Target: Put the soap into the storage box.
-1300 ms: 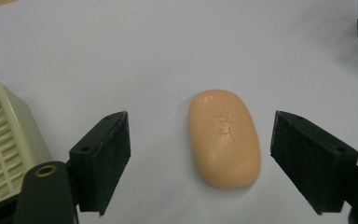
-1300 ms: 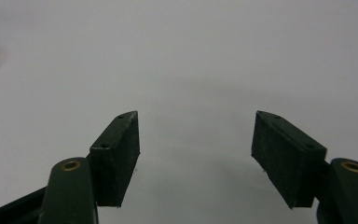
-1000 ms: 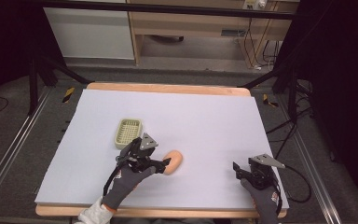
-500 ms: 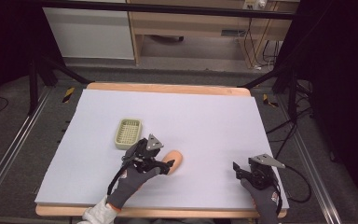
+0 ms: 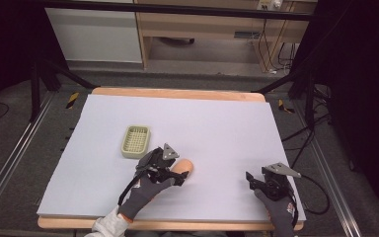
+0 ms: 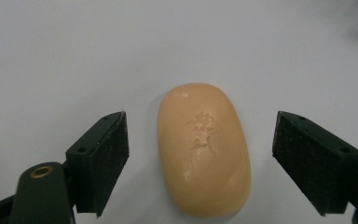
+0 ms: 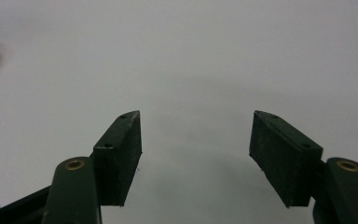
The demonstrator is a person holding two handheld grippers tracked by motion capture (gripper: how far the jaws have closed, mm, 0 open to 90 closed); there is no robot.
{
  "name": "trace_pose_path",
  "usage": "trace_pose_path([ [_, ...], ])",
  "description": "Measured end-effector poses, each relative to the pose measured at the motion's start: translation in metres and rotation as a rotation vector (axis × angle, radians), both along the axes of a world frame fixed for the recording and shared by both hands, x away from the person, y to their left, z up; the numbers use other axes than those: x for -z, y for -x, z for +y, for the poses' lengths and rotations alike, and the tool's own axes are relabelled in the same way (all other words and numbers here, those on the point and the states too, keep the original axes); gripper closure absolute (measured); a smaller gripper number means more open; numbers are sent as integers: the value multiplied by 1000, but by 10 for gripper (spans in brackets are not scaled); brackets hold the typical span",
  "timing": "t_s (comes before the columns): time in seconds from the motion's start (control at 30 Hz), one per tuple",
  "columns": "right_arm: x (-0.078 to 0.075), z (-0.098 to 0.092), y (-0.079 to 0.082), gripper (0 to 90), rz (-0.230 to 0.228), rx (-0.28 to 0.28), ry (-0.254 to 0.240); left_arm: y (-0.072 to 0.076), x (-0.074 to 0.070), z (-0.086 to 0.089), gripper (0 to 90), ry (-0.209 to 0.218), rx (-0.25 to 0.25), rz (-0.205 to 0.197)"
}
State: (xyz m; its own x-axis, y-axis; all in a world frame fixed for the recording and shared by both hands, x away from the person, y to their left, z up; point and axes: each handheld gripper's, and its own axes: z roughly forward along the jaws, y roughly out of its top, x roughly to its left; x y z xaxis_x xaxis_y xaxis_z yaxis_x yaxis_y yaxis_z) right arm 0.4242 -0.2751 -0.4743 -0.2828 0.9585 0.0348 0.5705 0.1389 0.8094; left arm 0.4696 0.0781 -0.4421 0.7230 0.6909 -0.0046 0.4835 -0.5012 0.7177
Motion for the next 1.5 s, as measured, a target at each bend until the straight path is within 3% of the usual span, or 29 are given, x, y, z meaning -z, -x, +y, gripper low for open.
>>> trace_pose_path([
  [0.7,0,2,-1,348,7,-7,0,-9,17,-12,179,-59,8,38],
  [1.5,1,2,-1,347,13,-9,-4,-15,30,-21,261,-113,17,70],
])
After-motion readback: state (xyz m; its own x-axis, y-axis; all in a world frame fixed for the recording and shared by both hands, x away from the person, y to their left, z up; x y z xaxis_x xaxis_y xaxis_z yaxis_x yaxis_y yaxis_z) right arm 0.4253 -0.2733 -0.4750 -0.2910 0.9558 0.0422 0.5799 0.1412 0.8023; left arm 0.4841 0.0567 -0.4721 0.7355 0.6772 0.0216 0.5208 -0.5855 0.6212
